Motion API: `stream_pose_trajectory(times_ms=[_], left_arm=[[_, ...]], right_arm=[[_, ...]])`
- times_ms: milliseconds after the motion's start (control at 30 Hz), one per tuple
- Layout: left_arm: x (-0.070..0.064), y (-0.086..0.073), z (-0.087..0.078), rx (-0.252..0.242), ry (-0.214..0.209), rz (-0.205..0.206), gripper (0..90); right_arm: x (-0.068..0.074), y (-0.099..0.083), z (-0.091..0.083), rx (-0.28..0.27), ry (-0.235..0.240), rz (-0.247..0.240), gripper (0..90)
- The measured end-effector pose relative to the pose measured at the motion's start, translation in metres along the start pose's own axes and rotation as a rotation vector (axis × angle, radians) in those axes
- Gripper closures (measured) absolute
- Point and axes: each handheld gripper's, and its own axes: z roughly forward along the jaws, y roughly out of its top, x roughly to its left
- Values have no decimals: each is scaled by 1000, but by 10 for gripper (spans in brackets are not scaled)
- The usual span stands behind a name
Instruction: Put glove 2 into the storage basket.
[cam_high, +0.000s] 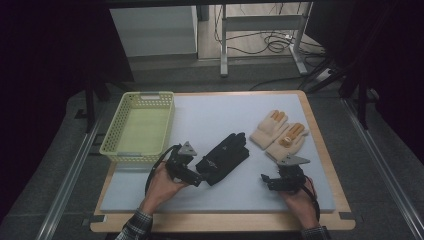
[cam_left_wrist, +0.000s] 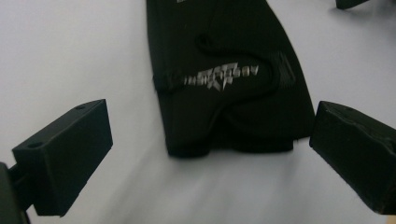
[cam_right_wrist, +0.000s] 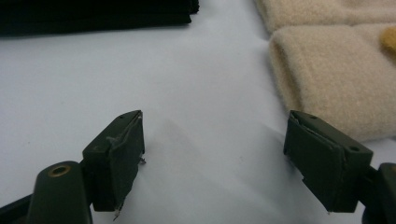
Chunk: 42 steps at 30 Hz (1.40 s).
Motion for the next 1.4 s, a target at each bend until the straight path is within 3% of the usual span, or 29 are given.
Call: stream_pose_trajectory(times_ms=[267,433,533,600,833,900,933,967,1067,1200,1333,1400], left_arm=[[-2,33,36,61,-19,33,0],[2,42,57,94,-22,17,0],[1,45,68,133,-54,16,0],[-3,44,73,158,-66,26,0],[-15,42,78,212,29,123,0],[-8,42,78,217,32,85,0],[-8,42,78,217,32,85,0],[1,41,78,210,14,50,0],[0,40,77,210,16,63,20],[-3,43,72,230,19,57,120],[1,44,65,232,18,36,354],[5,43,62,219,-2,7,451]], right_arm=[[0,0,0,0,0,1,202],[0,0,0,0,1,1,202],[0,0,0,0,1,1,202],[0,0,0,0,1,0,202],[0,0,0,0,0,0,202],[0,0,0,0,0,0,202],[0,0,0,0,0,0,202],[0,0,0,0,0,-1,202],[0,0,0,0,0,0,202],[0,0,0,0,0,0,201],[0,0,0,0,0,0,202],[0,0,0,0,0,-1,202]])
